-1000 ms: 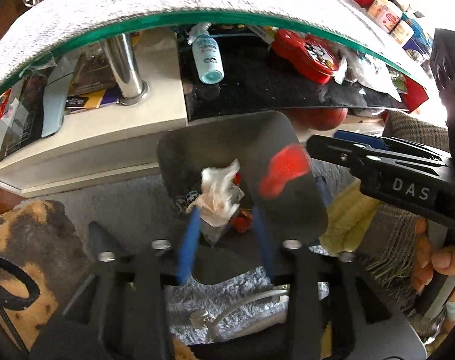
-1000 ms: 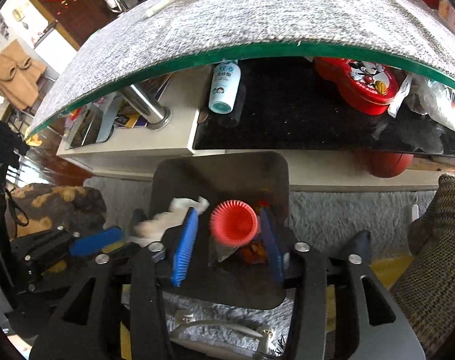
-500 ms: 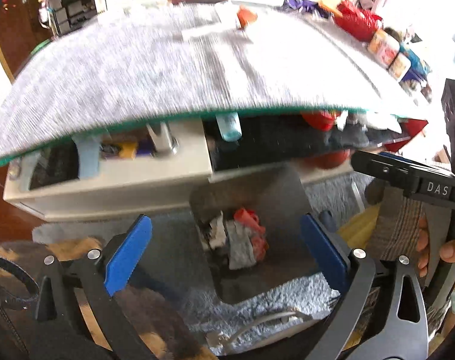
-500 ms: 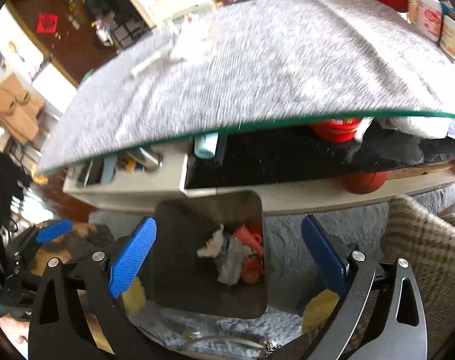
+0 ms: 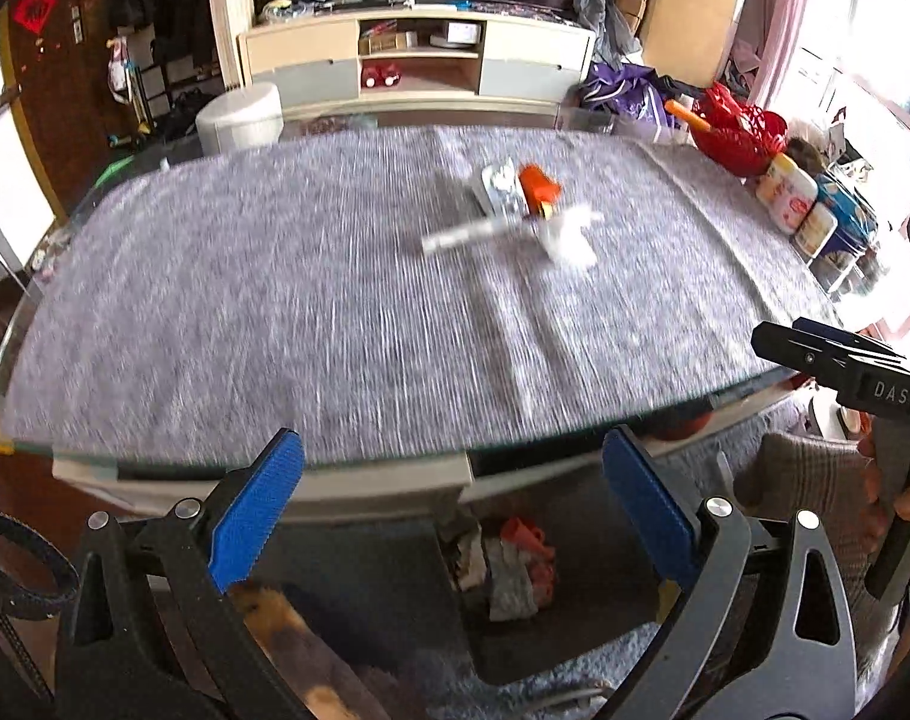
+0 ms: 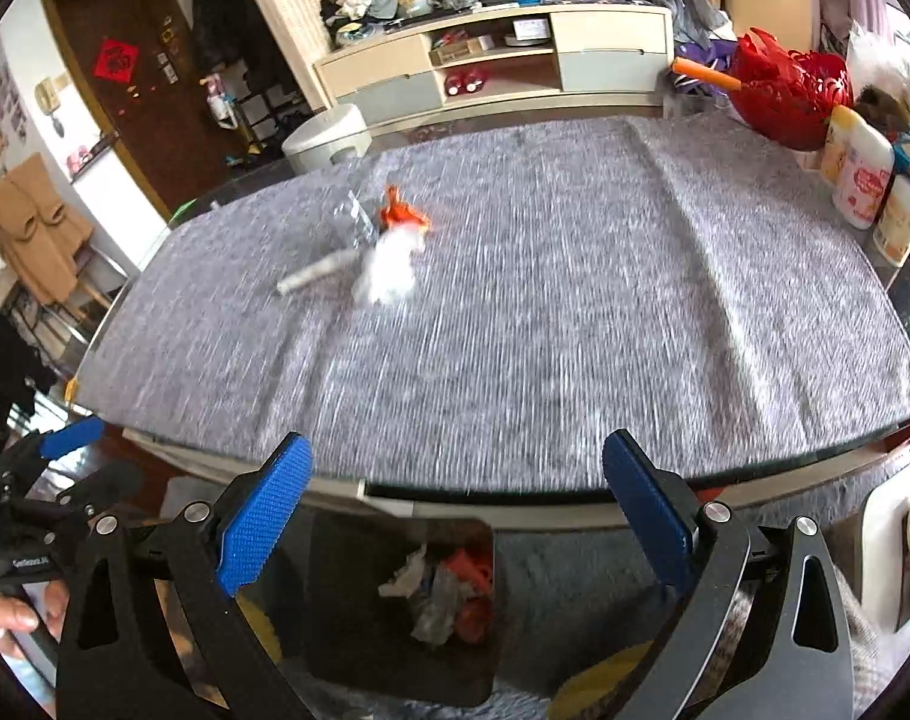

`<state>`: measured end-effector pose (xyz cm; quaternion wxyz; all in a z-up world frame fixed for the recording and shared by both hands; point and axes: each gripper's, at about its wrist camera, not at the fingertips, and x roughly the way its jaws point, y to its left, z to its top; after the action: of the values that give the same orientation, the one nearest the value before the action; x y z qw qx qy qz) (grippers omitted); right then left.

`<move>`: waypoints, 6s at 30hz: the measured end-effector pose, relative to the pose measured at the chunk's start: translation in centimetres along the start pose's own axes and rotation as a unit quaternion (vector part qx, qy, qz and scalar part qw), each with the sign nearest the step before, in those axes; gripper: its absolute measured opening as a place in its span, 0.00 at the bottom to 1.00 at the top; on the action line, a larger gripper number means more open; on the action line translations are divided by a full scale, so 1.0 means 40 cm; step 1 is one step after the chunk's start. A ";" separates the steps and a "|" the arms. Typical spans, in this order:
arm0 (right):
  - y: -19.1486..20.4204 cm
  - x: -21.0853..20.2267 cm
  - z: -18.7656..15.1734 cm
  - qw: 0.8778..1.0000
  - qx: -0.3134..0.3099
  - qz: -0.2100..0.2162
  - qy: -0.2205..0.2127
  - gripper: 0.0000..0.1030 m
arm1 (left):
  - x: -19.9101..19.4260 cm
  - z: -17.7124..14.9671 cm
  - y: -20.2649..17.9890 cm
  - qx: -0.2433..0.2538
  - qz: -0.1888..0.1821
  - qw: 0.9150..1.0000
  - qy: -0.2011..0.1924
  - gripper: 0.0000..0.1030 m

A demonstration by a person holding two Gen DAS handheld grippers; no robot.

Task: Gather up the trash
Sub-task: 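Grasp the white tube with the left tool while the right tool grasps a clear bag, then carry the white tube and clear bag into the black bin and open both tools, then grasp the blister pack with the left tool while the right tool grasps the orange paper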

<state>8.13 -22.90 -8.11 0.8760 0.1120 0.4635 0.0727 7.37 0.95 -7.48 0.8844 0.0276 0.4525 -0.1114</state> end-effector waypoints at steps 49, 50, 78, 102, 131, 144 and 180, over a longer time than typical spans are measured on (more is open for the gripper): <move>-0.007 0.322 0.212 0.999 0.010 0.029 0.039 0.25 | 0.448 0.289 -0.002 0.049 -0.038 0.997 0.053 0.53; -0.010 0.320 0.210 0.999 0.011 0.028 0.039 0.25 | 0.448 0.289 -0.007 0.053 -0.034 0.997 0.052 0.53; 0.040 0.045 0.018 0.999 -0.015 0.033 0.019 0.24 | 0.130 0.058 -0.074 0.038 -0.045 0.998 0.029 0.11; 0.112 0.102 -0.296 0.992 -0.047 0.043 0.107 0.24 | 0.099 -0.346 -0.110 0.011 -0.083 0.991 0.101 0.11; 0.083 0.195 -0.352 0.989 -0.025 0.029 0.141 0.60 | 0.204 -0.395 -0.103 0.002 -0.064 0.987 0.150 0.41; 0.026 0.092 -0.225 0.996 -0.008 0.007 0.084 0.87 | 0.105 -0.266 -0.077 0.015 -0.042 0.995 0.092 0.92; 0.082 0.302 0.324 0.998 -0.049 0.034 0.023 0.69 | 0.262 0.259 -0.008 0.037 -0.023 0.997 0.069 0.92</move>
<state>25.56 -18.61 -9.78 0.8667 0.0824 0.4751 0.1277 21.48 -2.71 -9.82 0.8464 0.0572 0.5089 -0.1460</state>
